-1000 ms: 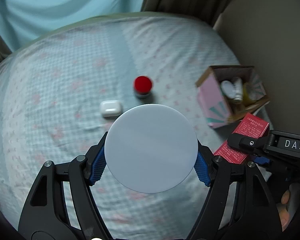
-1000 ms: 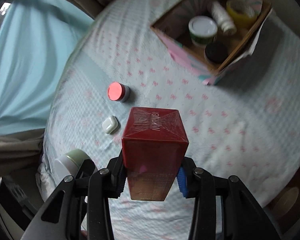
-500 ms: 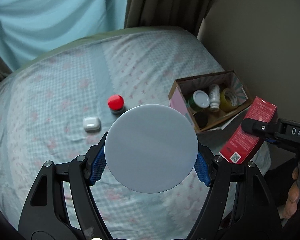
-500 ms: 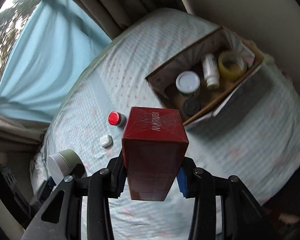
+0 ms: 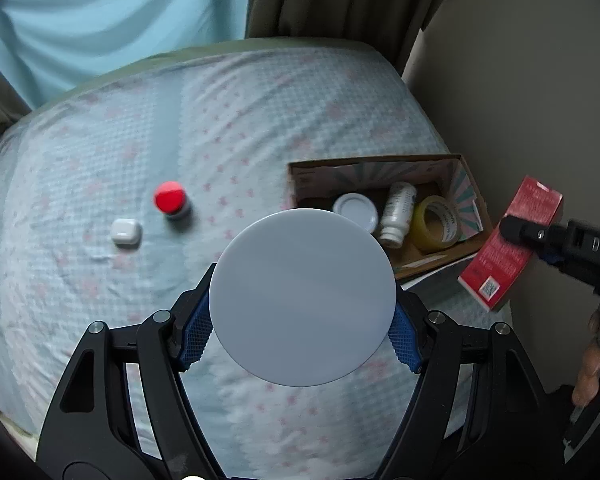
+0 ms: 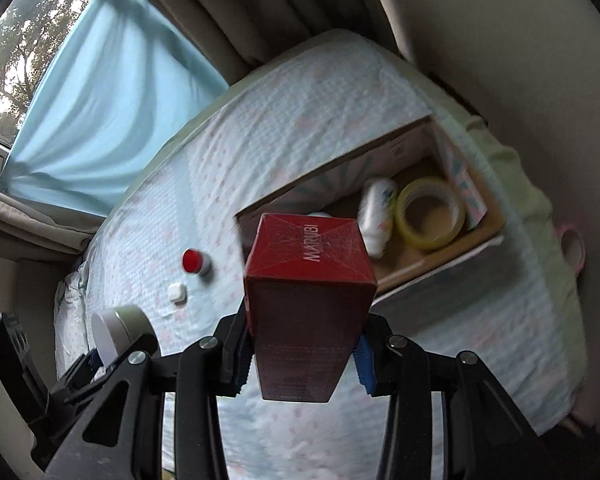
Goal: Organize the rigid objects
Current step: 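Carry the white lid and red box over the cardboard box with both tools, then open both tools to drop the lid and red box into the box, then lift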
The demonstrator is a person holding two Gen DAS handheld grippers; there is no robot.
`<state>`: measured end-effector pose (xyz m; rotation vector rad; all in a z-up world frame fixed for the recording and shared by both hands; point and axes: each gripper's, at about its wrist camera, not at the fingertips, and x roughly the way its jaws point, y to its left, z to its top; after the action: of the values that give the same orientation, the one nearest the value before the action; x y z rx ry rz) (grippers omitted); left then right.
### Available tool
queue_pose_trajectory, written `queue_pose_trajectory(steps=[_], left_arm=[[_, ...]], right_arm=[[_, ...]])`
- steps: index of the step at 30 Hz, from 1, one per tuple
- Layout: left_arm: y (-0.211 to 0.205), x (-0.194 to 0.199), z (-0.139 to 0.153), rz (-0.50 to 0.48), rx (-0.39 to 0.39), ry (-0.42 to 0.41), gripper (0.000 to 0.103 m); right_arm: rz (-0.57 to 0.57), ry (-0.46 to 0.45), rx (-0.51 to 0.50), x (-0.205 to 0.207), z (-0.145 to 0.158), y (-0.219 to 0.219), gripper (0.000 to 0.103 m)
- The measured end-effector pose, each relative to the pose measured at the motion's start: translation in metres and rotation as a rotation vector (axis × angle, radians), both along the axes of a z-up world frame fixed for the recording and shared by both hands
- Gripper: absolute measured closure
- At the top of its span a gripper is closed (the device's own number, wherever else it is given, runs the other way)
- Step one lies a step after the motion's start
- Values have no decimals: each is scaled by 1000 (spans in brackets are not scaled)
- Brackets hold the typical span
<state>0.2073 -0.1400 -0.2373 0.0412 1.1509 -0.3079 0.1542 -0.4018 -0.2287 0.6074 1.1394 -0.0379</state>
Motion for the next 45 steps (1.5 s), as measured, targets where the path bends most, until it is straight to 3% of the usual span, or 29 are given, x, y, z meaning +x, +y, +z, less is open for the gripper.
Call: queue_pose_trajectory(steps=[8, 14, 20, 25, 30, 37, 38, 39, 41, 45], left_arm=[[-64, 17, -23, -28, 22, 19, 32], [-104, 39, -56, -56, 34, 64, 32], [-137, 52, -101, -109, 99, 122, 32], [-155, 60, -130, -141, 144, 156, 32], [-166, 62, -147, -180, 183, 156, 32], [-172, 65, -159, -202, 215, 163, 29], [-172, 65, -157, -197, 202, 160, 15], [-170, 64, -152, -189, 185, 146, 1], [-170, 63, -141, -181, 175, 112, 0], [-169, 63, -131, -178, 186, 101, 0]], right_arm=[[3, 23, -8, 24, -16, -67, 64], [62, 59, -44, 53, -50, -96, 64], [169, 76, -90, 75, -85, -96, 64], [187, 97, -27, 80, -112, -92, 64], [164, 128, 64, 84, -140, -94, 64], [164, 183, 68, 98, -154, -92, 63], [146, 192, 89, 99, -153, -93, 55], [117, 202, 101, 99, -153, -96, 36], [62, 211, 113, 96, -151, -101, 0], [25, 204, 143, 83, -149, -106, 0]])
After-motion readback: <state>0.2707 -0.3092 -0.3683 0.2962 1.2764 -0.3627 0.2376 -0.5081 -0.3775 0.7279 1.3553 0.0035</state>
